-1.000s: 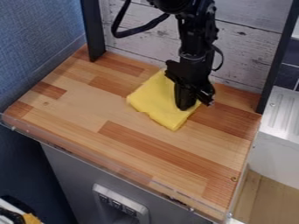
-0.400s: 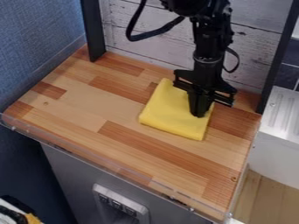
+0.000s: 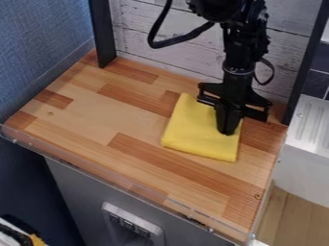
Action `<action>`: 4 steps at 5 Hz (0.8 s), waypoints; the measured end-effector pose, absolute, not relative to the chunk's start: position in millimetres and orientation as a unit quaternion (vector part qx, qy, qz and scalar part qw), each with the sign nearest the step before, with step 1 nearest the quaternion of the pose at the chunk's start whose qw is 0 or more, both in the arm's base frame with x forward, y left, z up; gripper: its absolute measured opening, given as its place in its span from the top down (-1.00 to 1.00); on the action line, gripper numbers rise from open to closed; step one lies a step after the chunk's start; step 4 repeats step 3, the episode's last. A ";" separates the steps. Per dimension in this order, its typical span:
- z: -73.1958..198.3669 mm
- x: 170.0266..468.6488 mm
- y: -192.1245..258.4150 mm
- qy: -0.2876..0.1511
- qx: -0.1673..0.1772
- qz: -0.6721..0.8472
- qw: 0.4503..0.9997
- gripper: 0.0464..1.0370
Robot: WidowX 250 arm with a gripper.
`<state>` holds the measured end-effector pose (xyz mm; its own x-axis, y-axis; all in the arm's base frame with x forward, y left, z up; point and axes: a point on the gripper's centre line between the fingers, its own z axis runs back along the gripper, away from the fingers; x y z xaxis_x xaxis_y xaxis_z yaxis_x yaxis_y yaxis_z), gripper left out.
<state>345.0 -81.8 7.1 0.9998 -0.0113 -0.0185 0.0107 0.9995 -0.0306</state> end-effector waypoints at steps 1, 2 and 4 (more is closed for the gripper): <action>7.2 342.0 -86.8 0.015 -0.009 0.004 1.000 0.96; 7.1 338.6 -88.0 0.016 -0.002 0.011 1.000 0.96; 8.0 334.6 -90.6 0.014 0.003 0.010 1.000 0.91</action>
